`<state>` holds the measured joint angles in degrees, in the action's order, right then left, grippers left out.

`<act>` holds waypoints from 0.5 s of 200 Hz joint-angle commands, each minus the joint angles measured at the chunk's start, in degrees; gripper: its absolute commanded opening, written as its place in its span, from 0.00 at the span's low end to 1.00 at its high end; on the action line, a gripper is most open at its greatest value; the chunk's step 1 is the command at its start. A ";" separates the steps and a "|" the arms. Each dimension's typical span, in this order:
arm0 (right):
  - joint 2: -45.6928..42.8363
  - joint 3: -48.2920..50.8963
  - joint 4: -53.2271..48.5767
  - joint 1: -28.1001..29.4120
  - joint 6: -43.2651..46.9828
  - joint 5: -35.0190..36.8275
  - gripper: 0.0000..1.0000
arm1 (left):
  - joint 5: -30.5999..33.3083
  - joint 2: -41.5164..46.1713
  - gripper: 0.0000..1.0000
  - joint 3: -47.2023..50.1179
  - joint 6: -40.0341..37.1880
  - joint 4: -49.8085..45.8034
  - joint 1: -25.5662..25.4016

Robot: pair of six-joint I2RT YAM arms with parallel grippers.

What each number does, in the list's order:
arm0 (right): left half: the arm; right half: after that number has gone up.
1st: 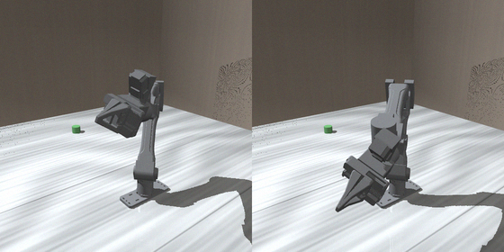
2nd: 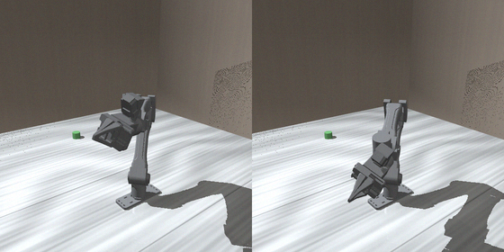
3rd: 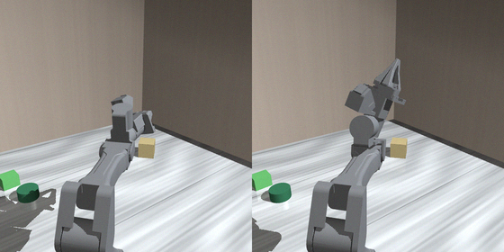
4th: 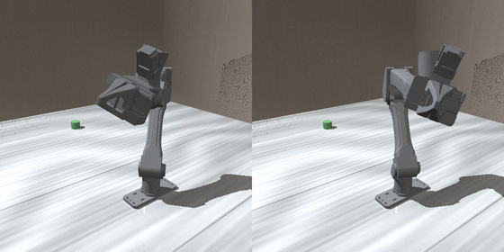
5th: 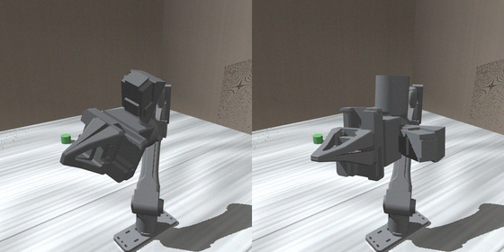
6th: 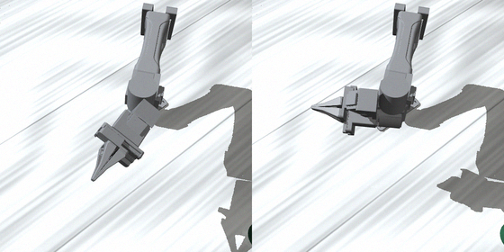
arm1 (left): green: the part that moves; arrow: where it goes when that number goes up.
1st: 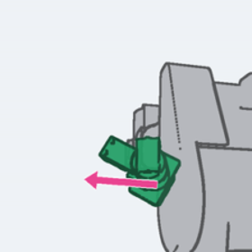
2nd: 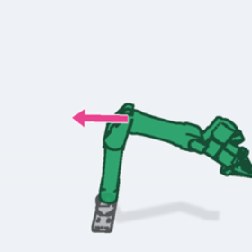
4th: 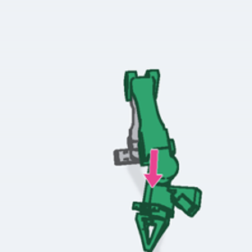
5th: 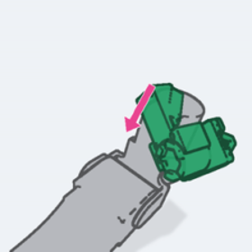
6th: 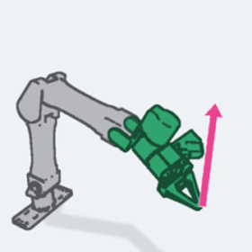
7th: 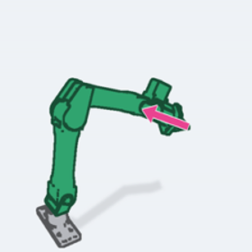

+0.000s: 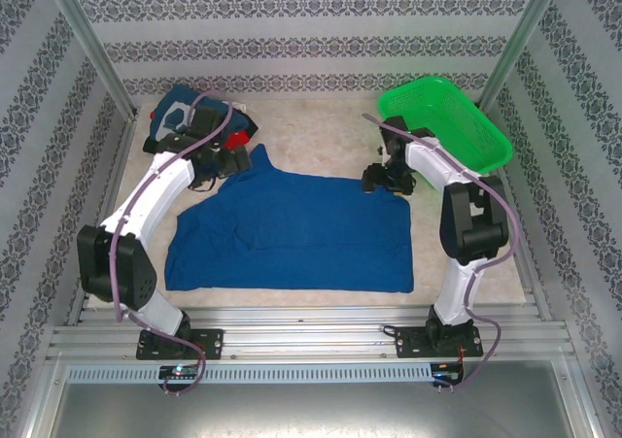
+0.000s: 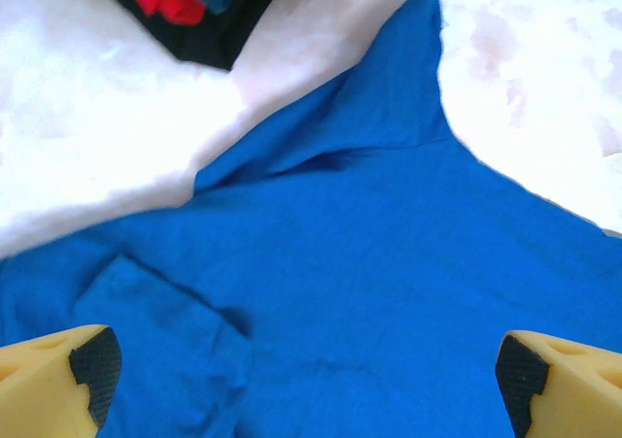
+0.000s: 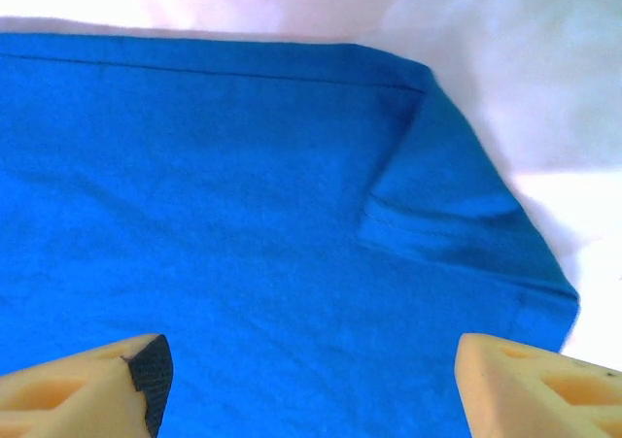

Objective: Fold and stack the t-shirts

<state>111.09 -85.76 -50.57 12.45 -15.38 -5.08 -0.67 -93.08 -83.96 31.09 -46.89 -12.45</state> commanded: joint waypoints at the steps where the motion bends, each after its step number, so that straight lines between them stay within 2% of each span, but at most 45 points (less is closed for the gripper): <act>1: 2.42 -2.30 -3.66 1.35 3.25 5.21 0.71 | -1.12 -2.68 0.99 -3.97 -7.06 1.23 -1.32; 55: 8.17 -6.89 -5.10 3.52 4.70 14.53 0.60 | -1.09 -4.92 1.00 -6.07 -9.86 1.91 -1.51; 100: 10.73 -8.54 -4.98 3.46 4.65 16.76 0.52 | -1.27 -5.01 1.00 -6.22 -10.25 2.35 -1.40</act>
<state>119.87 -92.20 -53.82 15.53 -11.51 7.97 -1.52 -97.69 -88.51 22.74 -45.56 -13.52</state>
